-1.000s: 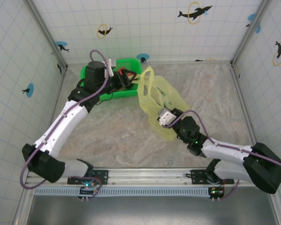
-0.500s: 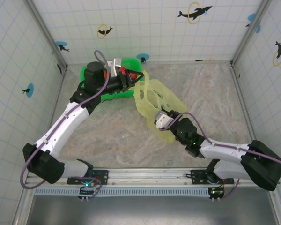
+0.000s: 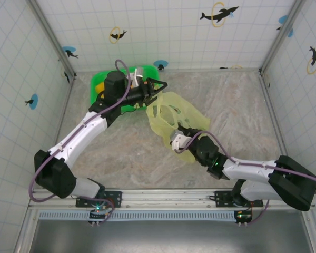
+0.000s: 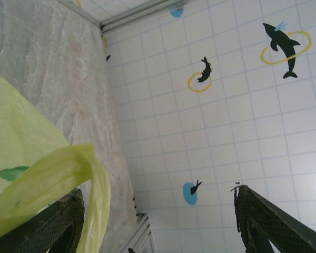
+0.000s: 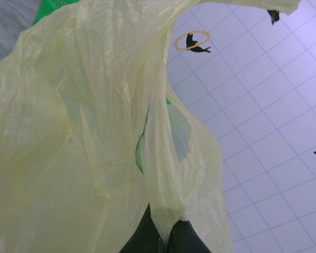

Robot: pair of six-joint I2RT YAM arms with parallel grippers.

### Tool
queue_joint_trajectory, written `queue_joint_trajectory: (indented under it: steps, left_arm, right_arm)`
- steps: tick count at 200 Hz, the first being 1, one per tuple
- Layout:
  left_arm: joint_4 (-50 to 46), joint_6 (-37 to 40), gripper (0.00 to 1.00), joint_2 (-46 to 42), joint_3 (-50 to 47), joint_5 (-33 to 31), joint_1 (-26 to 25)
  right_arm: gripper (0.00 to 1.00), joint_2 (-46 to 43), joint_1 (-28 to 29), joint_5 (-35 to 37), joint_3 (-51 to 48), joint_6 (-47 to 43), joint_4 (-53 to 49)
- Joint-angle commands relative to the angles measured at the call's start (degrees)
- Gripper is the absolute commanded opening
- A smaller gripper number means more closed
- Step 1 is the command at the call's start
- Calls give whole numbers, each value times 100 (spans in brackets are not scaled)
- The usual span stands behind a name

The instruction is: Place the fake fruits into the plastic bag and tie a complex knot

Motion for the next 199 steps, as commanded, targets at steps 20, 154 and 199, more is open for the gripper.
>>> queue_joint_trajectory:
  steps: [20,154,199]
  left_arm:
    - [-252,-206,75,139,19,-563,-17]
    - [-106,-32,35,299,-370,-1082,-250]
    - [-168,741,4,420,-253,-946,-262]
  right_arm:
    - [0,74,272,439,-269,-580,802]
    - [0,85,665,868,-709,-1099,1620]
    - [0,-228,667,736,-686,-566,953]
